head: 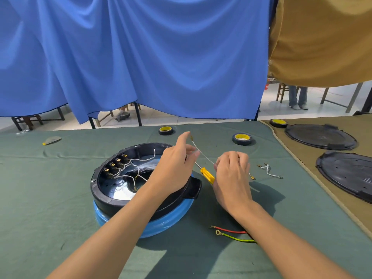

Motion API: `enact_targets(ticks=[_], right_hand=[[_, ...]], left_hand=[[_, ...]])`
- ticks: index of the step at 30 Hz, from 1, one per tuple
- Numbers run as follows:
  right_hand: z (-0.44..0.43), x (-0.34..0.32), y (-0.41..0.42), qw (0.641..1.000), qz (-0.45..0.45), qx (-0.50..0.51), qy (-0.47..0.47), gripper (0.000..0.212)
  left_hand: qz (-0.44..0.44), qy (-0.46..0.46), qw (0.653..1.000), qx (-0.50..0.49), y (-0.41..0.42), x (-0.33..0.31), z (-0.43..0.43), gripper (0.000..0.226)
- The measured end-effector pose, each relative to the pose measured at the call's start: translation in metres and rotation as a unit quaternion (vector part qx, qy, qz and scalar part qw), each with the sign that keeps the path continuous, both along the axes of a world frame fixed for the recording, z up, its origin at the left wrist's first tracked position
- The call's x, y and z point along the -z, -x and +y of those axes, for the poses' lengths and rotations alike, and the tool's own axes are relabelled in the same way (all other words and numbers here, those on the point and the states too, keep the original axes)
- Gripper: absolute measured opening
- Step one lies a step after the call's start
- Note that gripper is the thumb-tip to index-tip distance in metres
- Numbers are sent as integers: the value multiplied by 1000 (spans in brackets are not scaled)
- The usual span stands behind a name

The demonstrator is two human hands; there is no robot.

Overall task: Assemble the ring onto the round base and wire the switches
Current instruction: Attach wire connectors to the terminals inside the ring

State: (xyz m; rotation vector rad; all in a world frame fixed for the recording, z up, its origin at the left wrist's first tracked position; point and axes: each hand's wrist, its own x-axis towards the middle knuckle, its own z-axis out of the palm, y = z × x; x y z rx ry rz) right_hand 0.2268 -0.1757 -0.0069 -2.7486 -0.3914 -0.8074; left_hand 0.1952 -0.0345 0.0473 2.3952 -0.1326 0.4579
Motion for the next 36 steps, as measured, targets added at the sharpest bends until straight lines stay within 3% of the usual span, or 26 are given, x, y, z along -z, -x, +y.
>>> enact_targets(ticks=[4, 11, 16, 19, 23, 29, 33, 36], right_hand=[[2, 0, 1, 996, -72, -36, -29, 9], [4, -1, 7, 991, -108, -79, -18, 9], [8, -7, 15, 985, -106, -132, -32, 5], [15, -23, 19, 974, -63, -179, -127, 10], [33, -57, 23, 922, 14, -244, -299, 16], [62, -90, 31, 812, 166, -283, -484, 24], [74, -98, 34, 847, 142, -275, -432, 22], [78, -100, 33, 877, 120, -262, -384, 18]], left_hand=[[-57, 46, 997, -12, 2, -1, 0, 60], [-145, 111, 983, -34, 4, -3, 2, 4], [-156, 164, 973, -51, 6, -4, 5, 19], [-169, 185, 967, -55, 7, -5, 6, 11], [-200, 192, 960, -36, 10, -8, 8, 7], [-211, 342, 916, -24, 16, -17, 20, 8], [-214, 330, 919, -21, 25, -19, 37, 12], [-190, 217, 957, 13, 30, -22, 65, 13]])
